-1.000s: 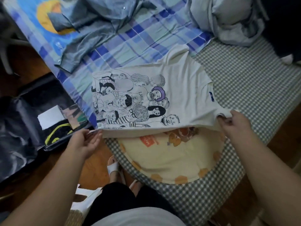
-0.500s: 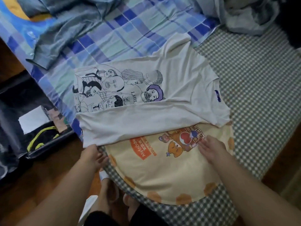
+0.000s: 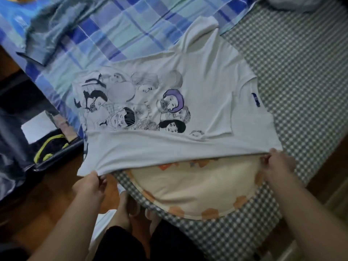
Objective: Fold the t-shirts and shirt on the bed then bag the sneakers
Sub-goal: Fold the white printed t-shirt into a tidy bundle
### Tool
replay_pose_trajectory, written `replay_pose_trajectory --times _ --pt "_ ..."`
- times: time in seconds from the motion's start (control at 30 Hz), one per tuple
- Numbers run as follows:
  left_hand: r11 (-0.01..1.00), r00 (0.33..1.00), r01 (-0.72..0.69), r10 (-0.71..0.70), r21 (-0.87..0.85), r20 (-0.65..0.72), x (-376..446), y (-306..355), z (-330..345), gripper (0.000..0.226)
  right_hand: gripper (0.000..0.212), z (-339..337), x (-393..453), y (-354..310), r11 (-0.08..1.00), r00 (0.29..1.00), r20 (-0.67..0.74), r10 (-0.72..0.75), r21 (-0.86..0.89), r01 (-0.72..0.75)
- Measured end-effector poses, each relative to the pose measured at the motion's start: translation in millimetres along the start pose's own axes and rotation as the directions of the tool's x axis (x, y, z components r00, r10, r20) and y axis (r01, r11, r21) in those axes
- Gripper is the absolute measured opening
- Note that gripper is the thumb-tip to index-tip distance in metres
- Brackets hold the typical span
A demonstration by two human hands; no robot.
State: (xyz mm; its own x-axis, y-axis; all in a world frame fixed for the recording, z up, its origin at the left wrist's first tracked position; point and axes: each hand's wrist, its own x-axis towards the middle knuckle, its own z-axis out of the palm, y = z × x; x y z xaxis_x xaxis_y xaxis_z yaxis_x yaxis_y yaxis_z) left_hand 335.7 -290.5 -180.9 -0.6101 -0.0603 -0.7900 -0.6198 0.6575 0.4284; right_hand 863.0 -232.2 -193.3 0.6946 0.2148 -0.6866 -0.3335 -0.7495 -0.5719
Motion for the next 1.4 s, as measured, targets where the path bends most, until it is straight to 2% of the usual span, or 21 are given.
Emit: replay_pose_trajectory --times 0.07,0.1,0.13,0.17,0.2,0.23,0.27,0.3,0.37,0.43,0.47,0.5,0.6,0.7,0.77,0.9,0.97,1.03,1.1,1.27,1.4 --pt "0.986 0.998 0.022 -0.010 0.167 -0.069 -11.9 -5.1 -7.9 0.039 0.016 -16.9 -22.9 6.4 0.999 0.996 -0.078 -0.049 -0.020 0.048" --pt "0.953 0.991 -0.010 0.051 0.303 -0.125 -21.4 -7.8 -7.1 0.052 0.008 -21.1 -23.6 9.4 0.998 0.996 -0.069 -0.054 -0.014 0.053" --pt "0.875 0.968 -0.084 0.184 0.477 -0.168 -31.6 -11.4 -1.3 0.061 0.008 -23.1 -21.7 9.7 0.997 0.996 -0.052 -0.067 -0.025 0.066" --pt "0.747 0.923 -0.211 0.365 0.631 -0.122 -46.4 -14.1 9.5 0.061 0.015 -23.0 -18.8 8.6 0.993 0.994 -0.044 -0.097 -0.069 0.094" --pt "0.560 0.832 -0.405 0.554 0.723 0.037 -62.0 -17.3 25.1 0.055 0.021 -23.2 -13.7 5.3 0.972 0.985 -0.058 -0.160 -0.186 0.147" --pt "0.345 0.695 -0.605 0.668 0.717 0.266 -79.2 -21.8 44.7 0.046 0.024 -21.5 -11.2 1.4 0.916 0.966 -0.060 -0.253 -0.335 0.219" --pt "0.143 0.542 -0.754 0.687 0.641 0.484 -95.1 -29.2 67.4 0.038 0.025 -18.2 -9.6 -2.6 0.823 0.932 -0.020 -0.362 -0.476 0.310" --pt "0.004 0.413 -0.848 0.632 0.530 0.656 -108.6 -38.9 90.7 0.032 0.025 -12.8 -8.1 -6.7 0.709 0.885 0.065 -0.460 -0.574 0.411" --pt "-0.156 0.230 -0.932 0.446 0.328 0.865 -132.5 -59.9 138.4 0.032 0.027 6.1 -1.6 -17.9 0.519 0.790 0.272 -0.549 -0.630 0.577" --pt "-0.349 0.120 -0.912 0.277 0.216 0.953 -149.2 -77.1 177.9 0.044 0.033 31.9 8.0 -34.4 0.396 0.696 0.440 -0.567 -0.596 0.699" --pt "-0.440 0.102 -0.878 0.215 0.189 0.971 -149.9 -83.7 192.3 0.050 0.039 47.3 11.4 -43.6 0.345 0.657 0.506 -0.559 -0.579 0.739" --pt "-0.496 0.105 -0.848 0.186 0.186 0.977 -149.3 -86.2 200.4 0.054 0.047 61.9 14.7 -52.0 0.305 0.623 0.556 -0.550 -0.560 0.770" --pt "-0.537 0.071 -0.819 0.251 0.200 0.965 -124.3 -72.4 191.2 0.044 0.074 97.9 20.2 -72.5 0.166 0.531 0.664 -0.527 -0.532 0.830" --pt "-0.649 0.035 -0.727 0.293 0.225 0.956 -80.3 -39.5 155.0 0.038 0.071 120.6 33.5 -72.9 -0.086 0.333 0.783 -0.526 -0.438 0.895" --pt "-0.675 0.100 -0.671 0.330 0.308 0.939 -59.0 -13.1 133.5 0.027 0.059 127.7 40.0 -68.1 -0.239 0.261 0.832 -0.490 -0.416 0.877" --pt "-0.680 0.263 -0.573 0.377 0.458 0.888 -33.9 24.8 106.7 0.014 0.022 122.4 25.7 -75.7 -0.452 0.076 0.817 -0.572 -0.391 0.802" --pt "-0.705 0.308 -0.522 0.369 0.480 0.877 -25.4 36.6 93.7 0.015 0.018 105.6 8.0 -82.5 -0.449 0.043 0.766 -0.641 -0.420 0.789" --pt "-0.709 0.353 -0.494 0.366 0.504 0.861 -22.3 46.1 78.5 0.017 0.034 83.6 -11.8 -82.5 -0.380 0.059 0.687 -0.724 -0.469 0.797" --pt "-0.689 0.399 -0.483 0.376 0.540 0.836 -25.2 54.6 63.4 0.021 0.038 62.5 -31.1 -80.3 -0.303 0.078 0.596 -0.799 -0.512 0.804" --pt "-0.613 0.375 -0.494 0.490 0.617 0.787 -33.4 67.7 25.8 0.027 0.032 64.3 -75.6 -116.6 -0.126 0.172 0.373 -0.912 -0.651 0.748" --pt "-0.527 0.385 -0.509 0.567 0.681 0.728 -24.3 86.1 18.9 0.028 0.023 113.1 -95.9 -158.8 -0.048 0.217 0.308 -0.927 -0.668 0.743"
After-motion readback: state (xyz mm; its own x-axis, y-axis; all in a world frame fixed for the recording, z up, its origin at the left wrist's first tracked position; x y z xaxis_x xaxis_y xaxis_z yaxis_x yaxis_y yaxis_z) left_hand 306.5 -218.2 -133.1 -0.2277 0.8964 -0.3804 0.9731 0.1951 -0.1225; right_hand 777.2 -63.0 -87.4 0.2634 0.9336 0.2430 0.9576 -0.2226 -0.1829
